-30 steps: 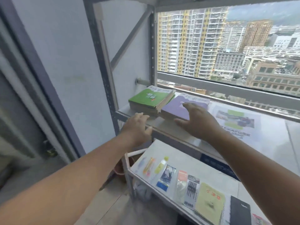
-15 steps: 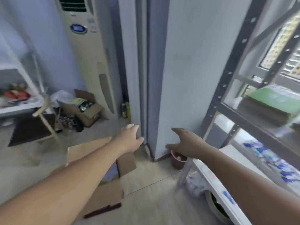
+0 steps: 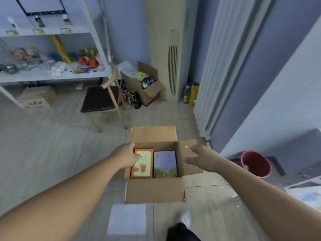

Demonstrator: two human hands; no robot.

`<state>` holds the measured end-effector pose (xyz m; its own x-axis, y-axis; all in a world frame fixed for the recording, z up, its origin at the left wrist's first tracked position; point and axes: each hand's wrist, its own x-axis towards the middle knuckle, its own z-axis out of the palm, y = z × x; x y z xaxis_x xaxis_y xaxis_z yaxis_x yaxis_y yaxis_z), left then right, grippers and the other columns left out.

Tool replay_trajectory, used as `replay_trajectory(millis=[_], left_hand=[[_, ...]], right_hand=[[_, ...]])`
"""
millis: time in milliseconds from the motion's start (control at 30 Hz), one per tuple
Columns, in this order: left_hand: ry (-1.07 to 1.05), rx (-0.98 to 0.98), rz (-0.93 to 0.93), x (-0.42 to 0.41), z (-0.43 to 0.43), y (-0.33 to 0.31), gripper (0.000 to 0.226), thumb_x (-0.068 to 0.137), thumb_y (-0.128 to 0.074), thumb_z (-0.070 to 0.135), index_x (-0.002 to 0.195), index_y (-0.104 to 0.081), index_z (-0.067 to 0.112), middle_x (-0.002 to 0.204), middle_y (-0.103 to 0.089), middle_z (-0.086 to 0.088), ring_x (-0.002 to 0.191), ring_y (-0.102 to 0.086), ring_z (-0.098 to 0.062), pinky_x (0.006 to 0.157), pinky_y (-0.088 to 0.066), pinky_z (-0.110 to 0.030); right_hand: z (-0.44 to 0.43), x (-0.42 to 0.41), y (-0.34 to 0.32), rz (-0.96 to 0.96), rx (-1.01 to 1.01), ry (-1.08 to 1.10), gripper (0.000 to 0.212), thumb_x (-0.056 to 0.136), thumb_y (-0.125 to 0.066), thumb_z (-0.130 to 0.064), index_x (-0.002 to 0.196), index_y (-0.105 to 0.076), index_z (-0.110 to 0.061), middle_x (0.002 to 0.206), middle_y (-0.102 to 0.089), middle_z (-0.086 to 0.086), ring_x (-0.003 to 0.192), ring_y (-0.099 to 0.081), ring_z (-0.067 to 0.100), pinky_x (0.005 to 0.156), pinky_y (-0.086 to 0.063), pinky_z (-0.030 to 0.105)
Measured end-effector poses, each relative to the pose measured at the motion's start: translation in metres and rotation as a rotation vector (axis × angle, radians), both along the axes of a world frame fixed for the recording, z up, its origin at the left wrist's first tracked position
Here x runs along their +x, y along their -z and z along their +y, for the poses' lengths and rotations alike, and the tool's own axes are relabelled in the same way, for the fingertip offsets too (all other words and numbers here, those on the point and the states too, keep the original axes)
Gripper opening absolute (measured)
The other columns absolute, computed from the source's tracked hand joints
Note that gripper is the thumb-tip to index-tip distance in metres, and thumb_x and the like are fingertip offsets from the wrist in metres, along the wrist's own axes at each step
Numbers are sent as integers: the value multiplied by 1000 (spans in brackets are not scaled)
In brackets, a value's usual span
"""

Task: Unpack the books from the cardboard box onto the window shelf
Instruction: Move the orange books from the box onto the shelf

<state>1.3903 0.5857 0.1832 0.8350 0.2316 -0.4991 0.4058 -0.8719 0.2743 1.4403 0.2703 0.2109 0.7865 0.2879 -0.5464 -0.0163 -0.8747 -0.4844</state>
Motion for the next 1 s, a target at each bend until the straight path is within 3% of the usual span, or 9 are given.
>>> replay_trajectory(millis=[133,267,367,433,600,767,867,933,1000], left_hand=[[-72,-33,109,6,26,37,58,101,-59,43,147,-51,9,150,-59,-14,132,-59,-31,92,-46,-31],[-181,-79,225,12,48,65,73,100,-59,50,158,-38,12,160,-46,-12,136,-55,-27,107,-48,-35],[-229,-134,286,18,55,89,68,102,-58,48,157,-40,12,161,-46,-11,139,-53,-28,105,-45,-34],[-240,-166,300,25,56,106,59,102,-57,44,152,-47,12,155,-53,-11,132,-58,-28,90,-47,-29],[-325,-308,315,51,58,168,53,101,-58,40,149,-51,22,133,-68,2,83,-60,0,55,-39,-17],[-410,-365,310,83,67,250,63,98,-65,40,154,-46,20,144,-64,1,94,-71,-11,67,-56,-24],[-515,-400,295,100,75,297,71,94,-74,35,155,-42,15,147,-61,0,118,-67,-16,92,-60,-30],[-645,-439,270,112,78,327,67,90,-79,32,147,-46,20,125,-68,9,94,-67,-2,66,-58,-15],[-778,-436,230,127,79,351,81,85,-83,34,153,-38,22,115,-65,16,91,-63,-1,64,-52,-16]], right_hand=[[40,40,45,154,2,10,41,93,-73,-49,107,-66,-10,101,-62,14,100,-65,28,79,-47,35],[75,70,84,289,27,75,51,92,-74,-46,70,-52,-6,73,-40,20,64,-42,20,70,-26,33],[96,83,114,432,84,149,50,94,-73,-46,103,-74,3,113,-75,25,102,-71,41,94,-53,39],[105,88,136,502,96,192,57,96,-72,-44,122,-71,6,140,-64,27,121,-67,39,108,-48,44],[120,95,204,627,85,306,33,96,-74,-36,77,-72,-9,78,-63,2,64,-57,8,62,-43,22],[141,97,265,680,55,350,38,95,-72,-46,112,-79,-12,118,-75,15,113,-69,30,106,-51,46],[160,100,312,711,57,396,33,94,-73,-43,100,-77,-11,107,-75,15,104,-71,29,97,-53,41],[175,102,346,744,84,431,28,94,-75,-39,88,-72,-11,91,-67,7,87,-62,21,81,-46,33],[188,105,383,763,106,424,35,95,-72,-41,94,-71,-6,93,-62,7,89,-55,22,80,-42,35]])
